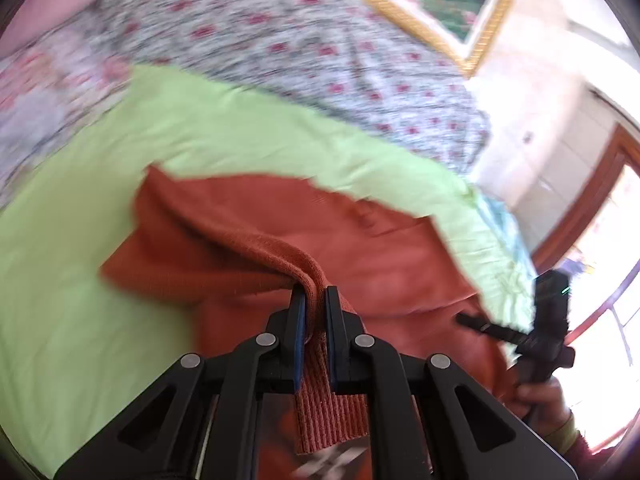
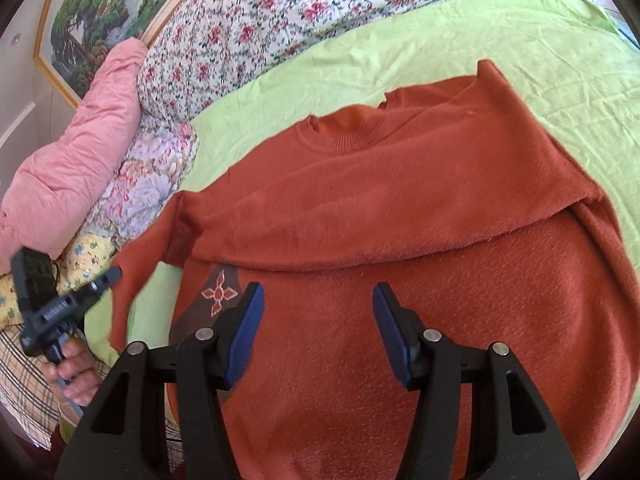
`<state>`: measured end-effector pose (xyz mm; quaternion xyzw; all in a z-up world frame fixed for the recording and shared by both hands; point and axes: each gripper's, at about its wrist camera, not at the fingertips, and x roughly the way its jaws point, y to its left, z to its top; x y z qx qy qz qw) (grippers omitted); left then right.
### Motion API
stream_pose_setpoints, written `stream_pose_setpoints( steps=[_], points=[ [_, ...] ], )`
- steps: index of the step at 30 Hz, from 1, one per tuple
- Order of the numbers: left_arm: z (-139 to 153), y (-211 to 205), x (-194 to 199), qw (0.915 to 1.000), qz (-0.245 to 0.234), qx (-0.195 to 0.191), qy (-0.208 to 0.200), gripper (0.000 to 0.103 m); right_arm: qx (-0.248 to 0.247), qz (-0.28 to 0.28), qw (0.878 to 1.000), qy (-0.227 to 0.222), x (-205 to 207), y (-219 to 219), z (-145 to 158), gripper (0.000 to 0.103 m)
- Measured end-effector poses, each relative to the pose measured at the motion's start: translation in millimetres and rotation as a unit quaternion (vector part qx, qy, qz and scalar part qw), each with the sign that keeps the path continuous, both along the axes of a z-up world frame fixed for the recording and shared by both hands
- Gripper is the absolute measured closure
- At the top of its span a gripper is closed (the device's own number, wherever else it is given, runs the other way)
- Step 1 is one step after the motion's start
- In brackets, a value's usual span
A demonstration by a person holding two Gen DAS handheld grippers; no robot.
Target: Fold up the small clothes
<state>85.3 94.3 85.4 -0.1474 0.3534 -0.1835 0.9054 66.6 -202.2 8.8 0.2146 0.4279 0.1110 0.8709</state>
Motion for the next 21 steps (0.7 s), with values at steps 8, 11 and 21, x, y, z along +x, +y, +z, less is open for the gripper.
stream_pose_setpoints(
  steps=[8,11,21],
  points=[
    [-19.5,-107.2,80.3,0.9971,-0.073,-0.008,0.019,0.096,0.006,-0.044,0.999,-0.017,-12.9,-35.3,15.4,0.045],
    [-51.2,-138.3,108.8,0.9952,-0.082,0.003,0.054,0.096,0.006,-0.061,0.998,-0.017,-18.8,-50.8,17.0,0.045],
    [-98.2,-154.9,112.1,0.9877,-0.108,0.014,0.112,0.057,0.008,-0.078,0.997,-0.005,-14.6,-69.2,8.0,0.045]
  ],
)
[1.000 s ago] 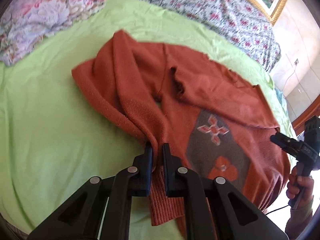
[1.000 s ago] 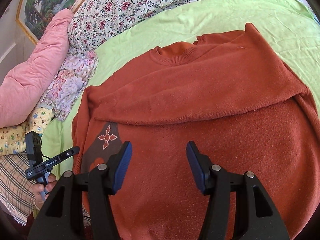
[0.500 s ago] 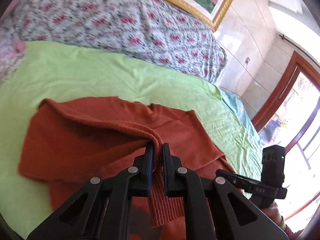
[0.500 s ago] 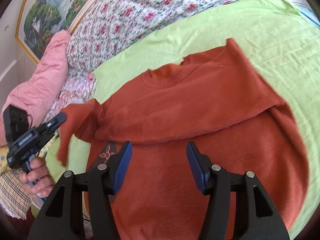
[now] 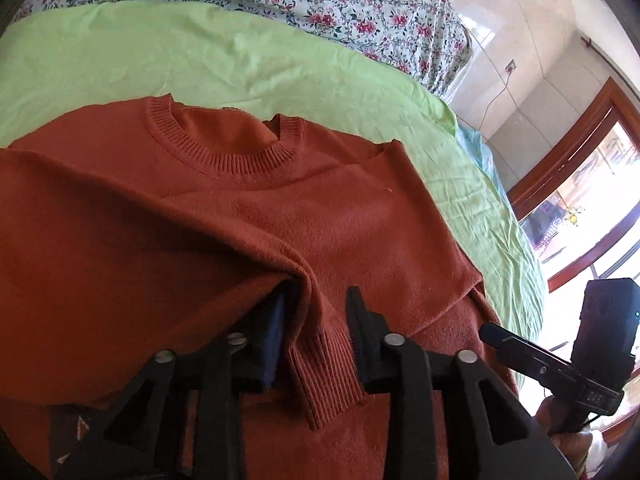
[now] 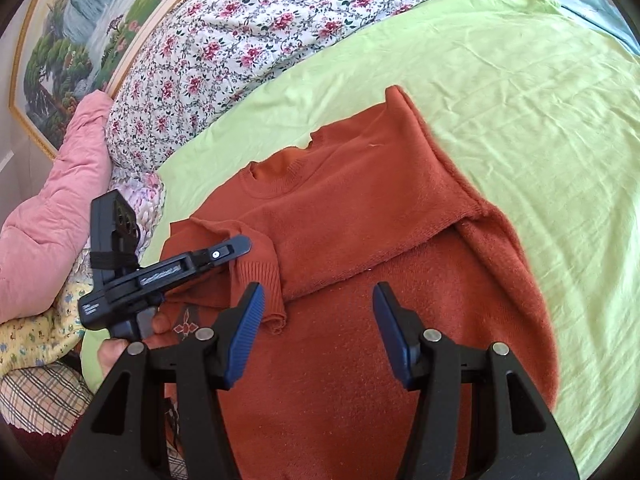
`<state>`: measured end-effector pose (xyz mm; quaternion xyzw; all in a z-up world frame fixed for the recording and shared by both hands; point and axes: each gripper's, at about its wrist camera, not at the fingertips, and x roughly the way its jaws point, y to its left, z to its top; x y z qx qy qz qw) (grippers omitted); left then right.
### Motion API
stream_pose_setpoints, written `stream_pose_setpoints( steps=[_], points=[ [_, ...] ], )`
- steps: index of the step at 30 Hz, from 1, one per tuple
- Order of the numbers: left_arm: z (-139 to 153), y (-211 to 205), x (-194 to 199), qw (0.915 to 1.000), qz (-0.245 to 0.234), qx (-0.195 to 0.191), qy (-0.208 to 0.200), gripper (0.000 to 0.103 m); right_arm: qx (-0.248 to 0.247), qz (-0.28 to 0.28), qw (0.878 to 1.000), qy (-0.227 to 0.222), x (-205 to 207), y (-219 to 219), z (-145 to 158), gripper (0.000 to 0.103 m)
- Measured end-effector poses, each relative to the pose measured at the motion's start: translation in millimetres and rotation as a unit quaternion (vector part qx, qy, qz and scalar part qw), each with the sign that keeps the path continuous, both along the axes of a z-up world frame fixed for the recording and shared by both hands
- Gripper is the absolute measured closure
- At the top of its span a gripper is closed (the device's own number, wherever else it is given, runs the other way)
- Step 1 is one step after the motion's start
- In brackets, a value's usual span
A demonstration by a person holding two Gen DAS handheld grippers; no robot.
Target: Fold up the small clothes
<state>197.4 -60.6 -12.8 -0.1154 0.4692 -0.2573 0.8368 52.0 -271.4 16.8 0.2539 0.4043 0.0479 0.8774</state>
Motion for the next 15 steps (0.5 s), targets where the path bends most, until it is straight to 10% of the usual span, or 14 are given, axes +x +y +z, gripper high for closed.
stream_pose_setpoints(
  steps=[9,15],
  points=[
    [20.7,91.4,-70.9,0.9949,0.071,0.063,-0.035,0.049,-0.073,0.103,0.992,-0.011,14.6,61.5,-10.4,0.045],
    [10.7,160.5,-86.6,0.9698,0.178,0.161,-0.043,0.049,-0.214,0.203,0.955,-0.039,16.5,126.0,-19.8,0.045]
  ],
)
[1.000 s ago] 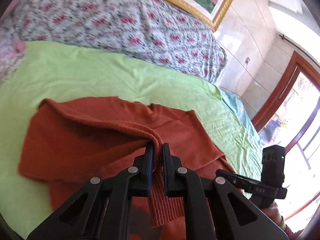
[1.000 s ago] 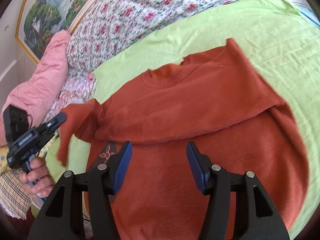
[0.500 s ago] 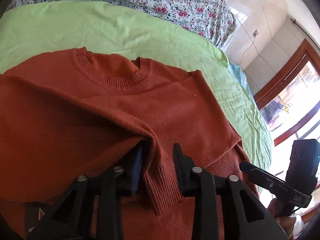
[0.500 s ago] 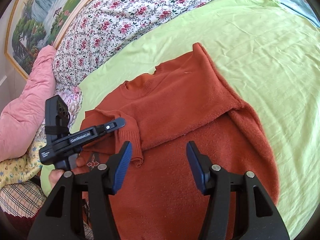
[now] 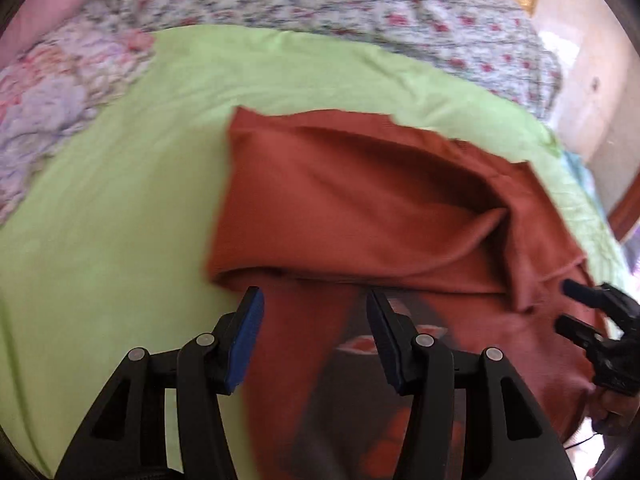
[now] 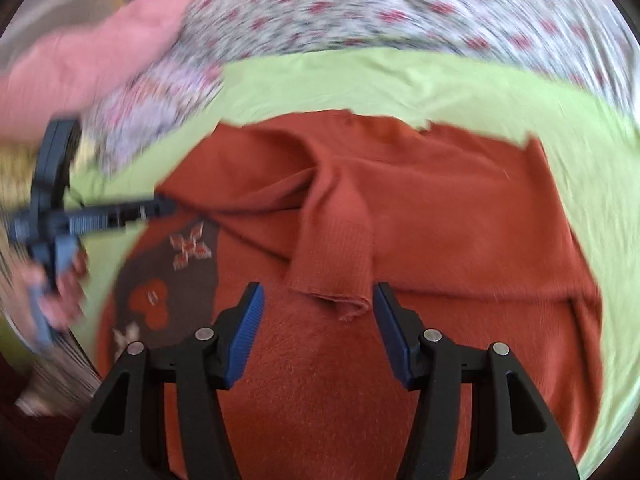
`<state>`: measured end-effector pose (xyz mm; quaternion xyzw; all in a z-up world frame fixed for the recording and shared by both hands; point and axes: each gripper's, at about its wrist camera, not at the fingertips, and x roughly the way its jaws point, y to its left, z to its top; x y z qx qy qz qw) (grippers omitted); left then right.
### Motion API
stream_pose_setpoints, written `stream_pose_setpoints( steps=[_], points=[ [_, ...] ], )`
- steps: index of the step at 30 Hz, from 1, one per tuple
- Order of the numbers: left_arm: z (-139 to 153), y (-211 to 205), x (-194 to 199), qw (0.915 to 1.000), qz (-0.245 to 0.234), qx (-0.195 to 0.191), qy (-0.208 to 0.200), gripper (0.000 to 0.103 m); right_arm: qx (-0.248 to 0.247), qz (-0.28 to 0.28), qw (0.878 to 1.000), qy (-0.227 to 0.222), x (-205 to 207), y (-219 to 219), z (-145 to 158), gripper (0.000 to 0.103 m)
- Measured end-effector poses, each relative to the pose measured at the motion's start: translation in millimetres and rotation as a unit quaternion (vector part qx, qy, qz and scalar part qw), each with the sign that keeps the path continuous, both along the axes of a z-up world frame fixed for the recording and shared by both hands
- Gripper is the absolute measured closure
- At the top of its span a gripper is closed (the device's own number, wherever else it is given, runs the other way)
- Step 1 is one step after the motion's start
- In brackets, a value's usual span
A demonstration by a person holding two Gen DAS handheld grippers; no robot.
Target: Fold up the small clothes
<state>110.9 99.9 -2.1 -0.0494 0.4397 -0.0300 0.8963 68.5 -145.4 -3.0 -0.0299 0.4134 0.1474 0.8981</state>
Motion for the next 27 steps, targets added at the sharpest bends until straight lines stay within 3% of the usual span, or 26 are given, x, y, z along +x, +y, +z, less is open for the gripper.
stream_pose_setpoints(
  steps=[3,8,10,12,13,16,17,19,23,25,27],
  points=[
    [-17.0,20.5,9.3,0.9987,0.027,0.037,0.021,0.049,-0.087,0.054,0.994,-0.025,-1.4,30.0,-8.6,0.045],
    [-29.7,24.2,24.6,0.9976,0.035,0.052,0.029,0.046,-0.22,0.119,0.967,-0.04,1.1,59.3,-33.0,0.046],
    [-28.2,20.2,33.6,0.9973,0.039,0.056,0.026,0.046,-0.239,0.112,0.964,-0.042,8.2,58.7,-36.1,0.06],
    [-26.4,20.2,38.9,0.9973,0.046,0.053,0.024,0.047,-0.194,0.093,0.976,-0.031,17.0,47.1,-27.8,0.095],
    [-27.4,20.4,40.5,0.9972,0.049,0.051,0.023,0.047,-0.156,0.08,0.984,-0.028,20.8,38.8,-19.9,0.103],
    [-26.3,21.6,47.2,0.9972,0.054,0.047,0.023,0.047,-0.017,0.019,1.0,-0.018,33.9,-4.0,7.7,0.103],
    [-26.2,20.5,47.8,0.9971,0.053,0.049,0.023,0.047,0.03,-0.01,0.999,-0.013,38.9,-24.3,15.1,0.103],
    [-26.2,17.4,47.3,0.9969,0.054,0.053,0.022,0.047,0.081,-0.051,0.995,-0.008,45.2,-54.8,23.3,0.103],
    [-26.1,18.4,47.0,0.997,0.056,0.048,0.024,0.047,0.043,-0.028,0.998,-0.034,34.7,-54.2,37.1,0.102],
    [-26.1,20.5,48.0,0.9971,0.057,0.043,0.026,0.047,0.004,0.005,1.0,-0.026,33.4,-36.2,30.8,0.093],
    [-25.8,21.2,48.2,0.9972,0.057,0.04,0.027,0.047,-0.043,0.048,0.998,-0.02,28.6,-11.5,18.3,0.051]
  ],
)
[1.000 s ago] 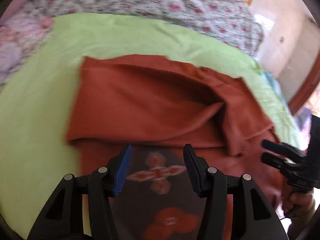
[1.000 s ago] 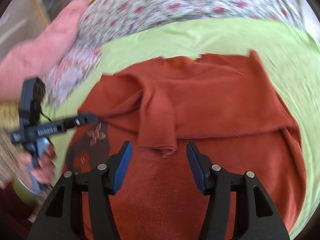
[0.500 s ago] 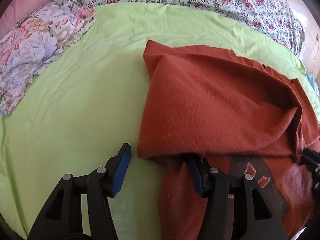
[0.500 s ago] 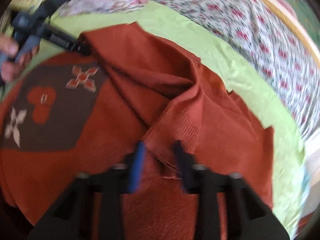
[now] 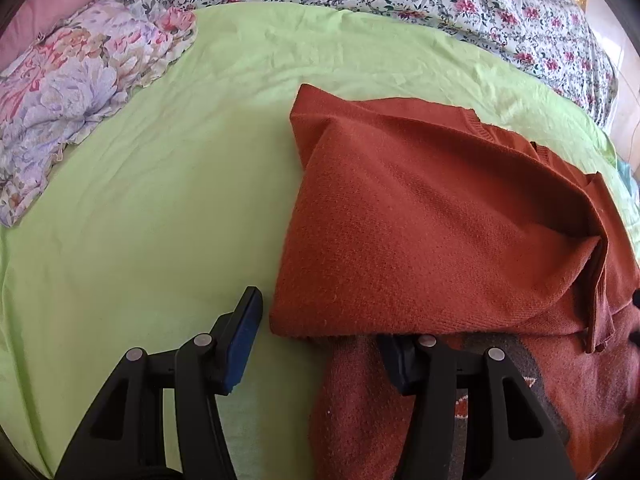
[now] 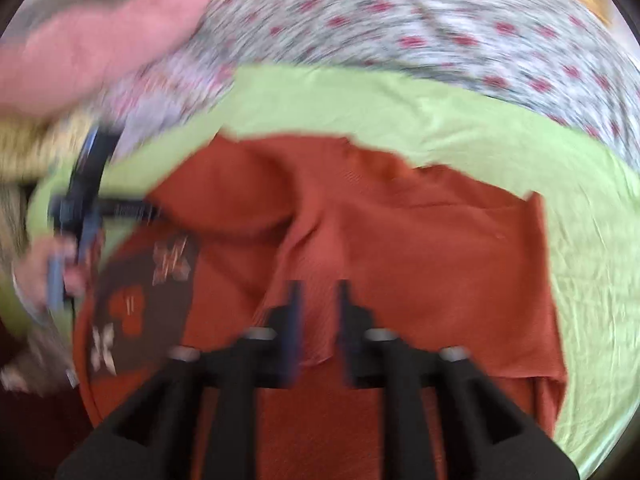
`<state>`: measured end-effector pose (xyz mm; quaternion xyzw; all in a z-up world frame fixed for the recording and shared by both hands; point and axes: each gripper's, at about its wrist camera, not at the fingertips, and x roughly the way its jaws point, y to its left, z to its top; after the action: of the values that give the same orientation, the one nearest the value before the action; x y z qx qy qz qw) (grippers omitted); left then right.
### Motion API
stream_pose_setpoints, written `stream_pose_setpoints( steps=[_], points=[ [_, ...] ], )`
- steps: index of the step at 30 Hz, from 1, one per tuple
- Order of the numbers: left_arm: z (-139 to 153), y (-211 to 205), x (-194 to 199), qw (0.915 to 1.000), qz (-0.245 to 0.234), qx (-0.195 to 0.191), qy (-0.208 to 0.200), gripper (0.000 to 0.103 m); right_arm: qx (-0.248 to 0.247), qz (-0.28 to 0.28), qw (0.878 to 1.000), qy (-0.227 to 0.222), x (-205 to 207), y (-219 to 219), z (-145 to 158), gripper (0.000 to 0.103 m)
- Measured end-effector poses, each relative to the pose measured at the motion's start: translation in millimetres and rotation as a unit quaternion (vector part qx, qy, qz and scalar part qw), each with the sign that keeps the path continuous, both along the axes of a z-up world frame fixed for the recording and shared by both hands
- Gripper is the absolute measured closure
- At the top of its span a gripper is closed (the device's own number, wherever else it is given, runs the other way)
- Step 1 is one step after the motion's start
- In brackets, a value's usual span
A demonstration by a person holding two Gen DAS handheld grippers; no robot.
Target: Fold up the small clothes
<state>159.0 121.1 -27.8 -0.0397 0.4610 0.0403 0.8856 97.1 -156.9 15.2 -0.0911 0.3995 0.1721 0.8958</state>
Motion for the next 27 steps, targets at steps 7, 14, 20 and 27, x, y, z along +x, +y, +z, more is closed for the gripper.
stream_pose_setpoints(
  steps=[7,14,20,27],
  points=[
    [0.4,-0.8,0.4,1.0,-0.002,0.001,-0.002,0.047,-0.146,0.086,0.985,-0.022,-14.7,62.7,-41.2,0.041],
    [1.2,0.9,1.3,1.0,-0.002,0.001,-0.006,0.048,-0.125,0.036,0.991,-0.008,4.4,42.0,-33.2,0.1],
    [2.3,-1.4,2.3,1.0,0.0,0.004,-0.006,0.049,0.168,-0.102,0.98,0.009,32.5,-74.4,27.7,0.1],
    [1.2,-4.9,3.4,0.9999,-0.001,0.012,-0.001,0.049,0.258,-0.221,0.94,-0.04,43.0,-170.2,50.1,0.101]
  ],
)
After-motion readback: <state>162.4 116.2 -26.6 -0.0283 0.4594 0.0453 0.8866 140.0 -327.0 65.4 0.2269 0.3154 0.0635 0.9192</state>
